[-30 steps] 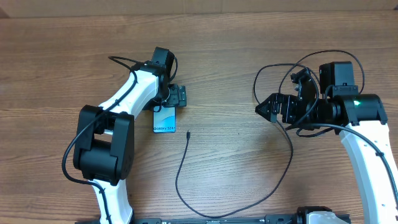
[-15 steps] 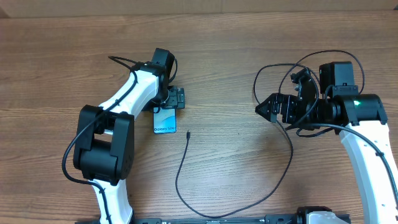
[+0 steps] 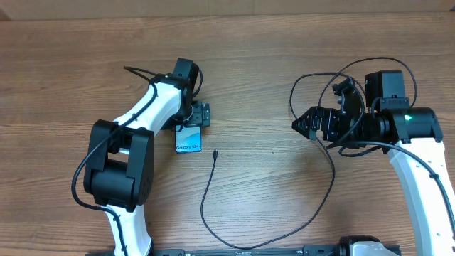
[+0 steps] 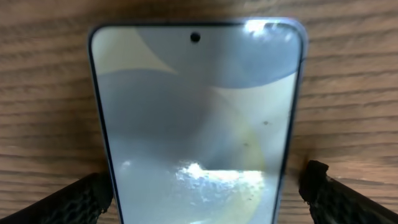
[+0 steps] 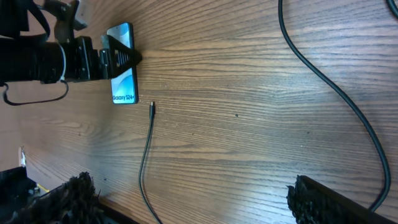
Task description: Plug charger to phone and switch on socket
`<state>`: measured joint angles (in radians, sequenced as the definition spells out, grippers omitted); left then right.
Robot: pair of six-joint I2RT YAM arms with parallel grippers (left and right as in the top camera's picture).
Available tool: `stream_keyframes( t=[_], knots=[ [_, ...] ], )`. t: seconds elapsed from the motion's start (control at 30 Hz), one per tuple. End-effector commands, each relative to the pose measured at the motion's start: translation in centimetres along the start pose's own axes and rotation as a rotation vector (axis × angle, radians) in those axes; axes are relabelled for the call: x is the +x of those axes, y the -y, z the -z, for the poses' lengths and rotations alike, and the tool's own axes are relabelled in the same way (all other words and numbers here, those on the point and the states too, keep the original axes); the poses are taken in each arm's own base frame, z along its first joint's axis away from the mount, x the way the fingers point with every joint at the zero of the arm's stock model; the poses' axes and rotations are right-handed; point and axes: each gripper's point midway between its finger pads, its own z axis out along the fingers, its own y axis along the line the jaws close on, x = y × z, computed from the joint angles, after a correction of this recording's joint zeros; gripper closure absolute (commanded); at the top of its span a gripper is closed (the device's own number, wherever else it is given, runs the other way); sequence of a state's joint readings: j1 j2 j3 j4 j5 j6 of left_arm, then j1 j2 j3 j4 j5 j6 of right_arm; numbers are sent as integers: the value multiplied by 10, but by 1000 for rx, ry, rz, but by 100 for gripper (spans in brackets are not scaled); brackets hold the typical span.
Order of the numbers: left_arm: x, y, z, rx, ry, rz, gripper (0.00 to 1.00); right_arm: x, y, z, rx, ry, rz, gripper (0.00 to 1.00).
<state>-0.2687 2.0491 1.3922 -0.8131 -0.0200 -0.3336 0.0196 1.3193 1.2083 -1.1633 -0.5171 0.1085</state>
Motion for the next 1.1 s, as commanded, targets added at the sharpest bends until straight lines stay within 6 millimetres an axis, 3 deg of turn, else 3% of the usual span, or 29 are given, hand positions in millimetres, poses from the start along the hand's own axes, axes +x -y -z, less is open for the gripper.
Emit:
stream_keyframes(
  t=[0.0, 0.27, 0.43, 0.63, 1.07],
  knots=[
    [9, -2, -10, 1, -25, -10, 4, -4, -2, 3, 1, 13, 13, 0],
    [11, -1, -11, 0, -28, -6, 7, -2, -2, 3, 2, 5, 8, 0],
    [11, -3, -11, 0, -30, -3, 0, 1, -1, 3, 4, -6, 1, 0],
    [18, -5, -11, -9, -56, -3, 10, 2, -1, 3, 4, -8, 0, 0],
    [29, -8, -14, -20, -92, 34, 14, 2, -1, 3, 5, -10, -1, 0]
  ],
)
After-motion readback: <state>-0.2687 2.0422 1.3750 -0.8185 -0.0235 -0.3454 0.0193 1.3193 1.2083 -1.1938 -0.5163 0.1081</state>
